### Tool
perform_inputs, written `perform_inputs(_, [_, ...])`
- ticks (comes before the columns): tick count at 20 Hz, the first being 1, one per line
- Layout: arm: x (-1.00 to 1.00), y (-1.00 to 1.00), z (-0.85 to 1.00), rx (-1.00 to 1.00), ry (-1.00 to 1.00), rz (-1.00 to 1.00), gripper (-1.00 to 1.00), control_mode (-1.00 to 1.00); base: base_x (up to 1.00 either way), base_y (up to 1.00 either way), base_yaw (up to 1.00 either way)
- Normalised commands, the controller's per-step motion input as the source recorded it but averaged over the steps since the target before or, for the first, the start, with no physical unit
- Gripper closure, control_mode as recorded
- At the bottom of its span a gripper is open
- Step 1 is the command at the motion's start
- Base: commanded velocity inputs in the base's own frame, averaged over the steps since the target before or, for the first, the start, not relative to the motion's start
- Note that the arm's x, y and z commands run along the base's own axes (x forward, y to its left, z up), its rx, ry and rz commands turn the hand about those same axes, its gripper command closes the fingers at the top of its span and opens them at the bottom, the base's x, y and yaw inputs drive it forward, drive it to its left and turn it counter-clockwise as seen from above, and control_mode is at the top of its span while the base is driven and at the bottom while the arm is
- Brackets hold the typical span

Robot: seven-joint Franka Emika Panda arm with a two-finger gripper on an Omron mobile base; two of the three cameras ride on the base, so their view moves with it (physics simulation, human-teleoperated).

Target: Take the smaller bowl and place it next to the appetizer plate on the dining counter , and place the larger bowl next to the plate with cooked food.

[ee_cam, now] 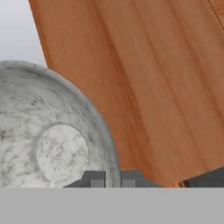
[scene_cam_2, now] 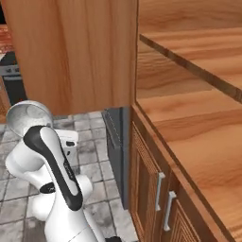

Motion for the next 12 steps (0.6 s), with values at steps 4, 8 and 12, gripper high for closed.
perform_inputs(4, [0.00,0.00,0.00,0.00,0.00,0.00,1.00,1.00,-0.33,0.00,0.72])
perform_inputs(8, [0.00,0.00,0.00,0.00,0.00,0.00,1.00,1.00,-0.06,0.00,0.64])
perform_inputs(12, [0.00,0.00,0.00,0.00,0.00,0.00,1.00,1.00,0.00,0.01,0.62])
